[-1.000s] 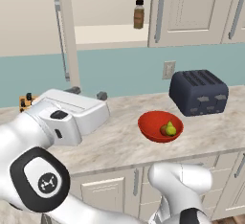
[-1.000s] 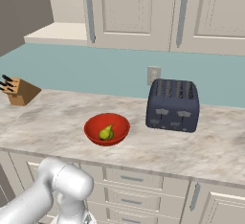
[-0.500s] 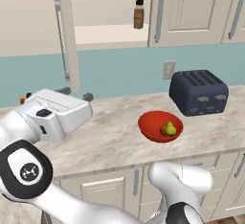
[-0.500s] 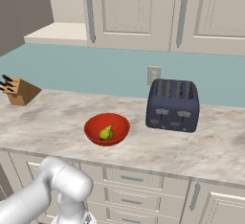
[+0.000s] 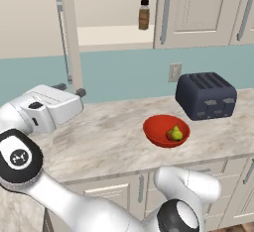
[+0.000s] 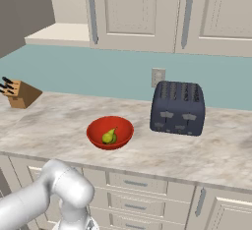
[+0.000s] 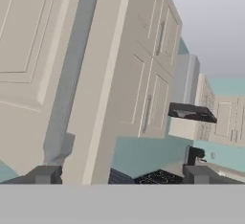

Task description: Open the cabinet. Pick the pear and mango from the cabinet and place them into the bowl. Then close the cabinet.

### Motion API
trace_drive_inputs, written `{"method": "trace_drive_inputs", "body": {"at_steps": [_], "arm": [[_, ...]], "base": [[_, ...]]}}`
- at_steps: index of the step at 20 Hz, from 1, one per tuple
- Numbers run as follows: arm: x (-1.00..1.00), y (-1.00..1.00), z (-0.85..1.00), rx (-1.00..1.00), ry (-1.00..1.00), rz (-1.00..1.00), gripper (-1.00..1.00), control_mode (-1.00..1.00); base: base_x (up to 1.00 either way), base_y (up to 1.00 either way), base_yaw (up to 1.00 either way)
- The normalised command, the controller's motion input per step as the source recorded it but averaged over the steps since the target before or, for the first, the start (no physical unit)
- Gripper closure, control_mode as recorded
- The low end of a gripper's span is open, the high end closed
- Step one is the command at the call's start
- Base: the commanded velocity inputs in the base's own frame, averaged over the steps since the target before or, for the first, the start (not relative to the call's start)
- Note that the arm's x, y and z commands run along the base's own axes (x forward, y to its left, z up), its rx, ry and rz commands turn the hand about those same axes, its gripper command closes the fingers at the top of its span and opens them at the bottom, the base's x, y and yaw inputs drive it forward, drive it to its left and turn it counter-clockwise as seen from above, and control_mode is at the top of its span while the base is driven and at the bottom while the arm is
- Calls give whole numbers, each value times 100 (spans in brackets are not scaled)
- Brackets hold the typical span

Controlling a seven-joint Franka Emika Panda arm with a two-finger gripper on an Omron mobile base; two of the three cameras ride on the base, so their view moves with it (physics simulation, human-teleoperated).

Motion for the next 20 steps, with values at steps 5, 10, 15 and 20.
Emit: {"method": "trace_drive_inputs", "body": {"at_steps": [5, 10, 15, 20], "arm": [[37, 12, -8, 0, 0, -5, -100, -100], [37, 15, -15, 0, 0, -5, -100, -100], [25, 13, -3, 0, 0, -6, -100, -100], [12, 0, 0, -1, 0, -8, -100, -100]], "base": [[0, 0, 0], [0, 0, 0], [0, 0, 0], [0, 0, 0]]}}
